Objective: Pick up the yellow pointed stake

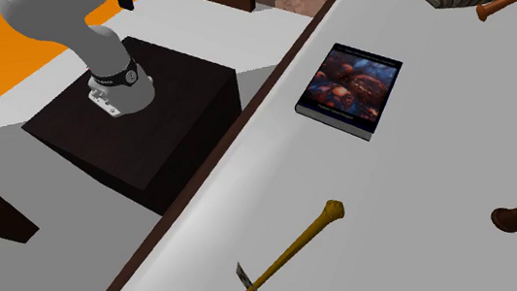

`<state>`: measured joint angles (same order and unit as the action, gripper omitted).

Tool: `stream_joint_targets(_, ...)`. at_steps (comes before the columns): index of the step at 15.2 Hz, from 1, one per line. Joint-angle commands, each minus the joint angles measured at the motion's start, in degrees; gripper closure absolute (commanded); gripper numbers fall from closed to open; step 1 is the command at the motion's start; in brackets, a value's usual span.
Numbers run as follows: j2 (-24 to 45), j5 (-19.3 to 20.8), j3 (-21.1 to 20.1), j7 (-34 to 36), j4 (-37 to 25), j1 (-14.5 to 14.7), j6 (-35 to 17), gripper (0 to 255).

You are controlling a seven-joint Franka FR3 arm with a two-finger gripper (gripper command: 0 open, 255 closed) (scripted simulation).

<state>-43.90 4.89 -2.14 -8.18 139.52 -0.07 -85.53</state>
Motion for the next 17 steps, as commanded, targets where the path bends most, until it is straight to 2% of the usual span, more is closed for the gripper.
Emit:
stream_joint_targets(1,0.00,0.00,0.00,0.00,0.00,0.00,0.00,0)
stream_joint_targets(10,11.80,7.45,10.21,-18.00,0.94,-0.15,-14.90,0)
stream_joint_targets(17,25.55,9.12,16.71,-31.60,-3.50,0.55,-26.06,0)
